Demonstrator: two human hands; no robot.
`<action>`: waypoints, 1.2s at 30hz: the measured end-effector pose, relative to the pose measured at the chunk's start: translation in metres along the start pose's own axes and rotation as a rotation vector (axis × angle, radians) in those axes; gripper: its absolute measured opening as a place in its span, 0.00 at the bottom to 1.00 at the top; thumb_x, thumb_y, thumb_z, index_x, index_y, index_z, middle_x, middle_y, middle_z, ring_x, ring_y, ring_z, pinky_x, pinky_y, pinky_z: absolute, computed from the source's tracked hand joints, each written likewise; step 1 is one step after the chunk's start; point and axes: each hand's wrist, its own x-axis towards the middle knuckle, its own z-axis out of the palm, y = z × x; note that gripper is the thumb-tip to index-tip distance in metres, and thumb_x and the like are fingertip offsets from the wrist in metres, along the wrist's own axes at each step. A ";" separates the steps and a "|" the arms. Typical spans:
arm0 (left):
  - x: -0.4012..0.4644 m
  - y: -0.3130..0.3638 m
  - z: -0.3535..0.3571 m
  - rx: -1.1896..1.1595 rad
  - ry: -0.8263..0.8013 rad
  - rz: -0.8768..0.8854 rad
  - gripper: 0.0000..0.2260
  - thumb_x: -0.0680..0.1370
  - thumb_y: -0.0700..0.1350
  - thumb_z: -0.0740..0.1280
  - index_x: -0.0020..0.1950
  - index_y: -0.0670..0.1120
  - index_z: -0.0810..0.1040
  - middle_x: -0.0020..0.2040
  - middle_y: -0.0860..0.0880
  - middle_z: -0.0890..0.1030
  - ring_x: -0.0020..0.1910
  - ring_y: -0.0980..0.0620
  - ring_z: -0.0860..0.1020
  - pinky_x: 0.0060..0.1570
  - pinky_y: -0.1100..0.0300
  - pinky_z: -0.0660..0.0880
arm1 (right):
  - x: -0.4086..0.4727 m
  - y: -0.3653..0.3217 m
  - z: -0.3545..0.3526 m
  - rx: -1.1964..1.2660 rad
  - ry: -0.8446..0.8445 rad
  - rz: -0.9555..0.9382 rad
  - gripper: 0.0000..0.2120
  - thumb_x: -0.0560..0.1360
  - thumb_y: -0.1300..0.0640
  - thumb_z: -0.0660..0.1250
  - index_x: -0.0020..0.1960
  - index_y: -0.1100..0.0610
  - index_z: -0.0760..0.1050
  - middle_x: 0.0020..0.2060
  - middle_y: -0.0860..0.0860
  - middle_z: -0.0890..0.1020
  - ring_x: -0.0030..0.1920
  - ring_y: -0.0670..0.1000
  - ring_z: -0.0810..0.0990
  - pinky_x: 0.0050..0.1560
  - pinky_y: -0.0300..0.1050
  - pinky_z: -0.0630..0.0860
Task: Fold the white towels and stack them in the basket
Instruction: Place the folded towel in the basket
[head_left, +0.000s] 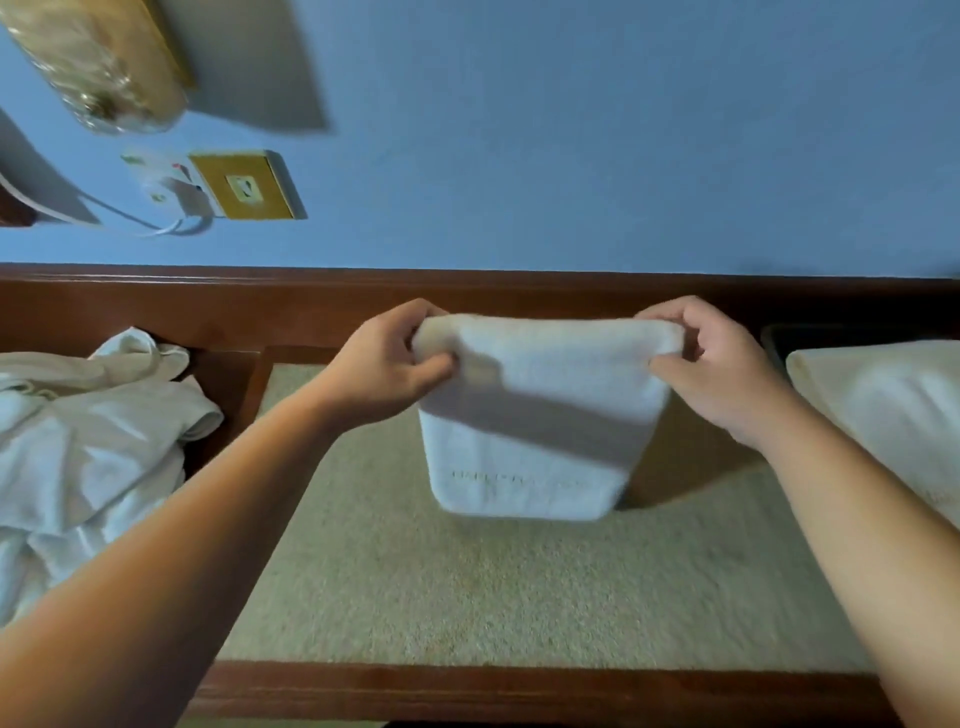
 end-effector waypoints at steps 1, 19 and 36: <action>0.009 -0.003 0.001 -0.044 0.027 -0.016 0.09 0.76 0.43 0.73 0.55 0.51 0.80 0.45 0.56 0.83 0.41 0.63 0.80 0.39 0.71 0.73 | 0.010 0.004 0.002 0.078 0.020 0.016 0.19 0.76 0.64 0.68 0.57 0.41 0.79 0.50 0.43 0.83 0.51 0.46 0.82 0.49 0.47 0.79; -0.077 -0.144 0.188 -0.235 -0.197 -0.933 0.22 0.84 0.62 0.61 0.64 0.44 0.72 0.52 0.48 0.79 0.49 0.50 0.79 0.45 0.52 0.77 | -0.066 0.195 0.172 0.207 -0.045 0.765 0.18 0.85 0.40 0.58 0.59 0.53 0.76 0.47 0.53 0.85 0.46 0.54 0.84 0.44 0.51 0.81; -0.110 -0.089 0.196 -0.633 -0.077 -0.977 0.32 0.68 0.70 0.76 0.60 0.47 0.84 0.50 0.51 0.88 0.50 0.50 0.87 0.58 0.46 0.82 | -0.065 0.175 0.140 0.159 -0.141 0.752 0.22 0.81 0.37 0.65 0.50 0.56 0.84 0.44 0.50 0.88 0.45 0.50 0.87 0.50 0.47 0.81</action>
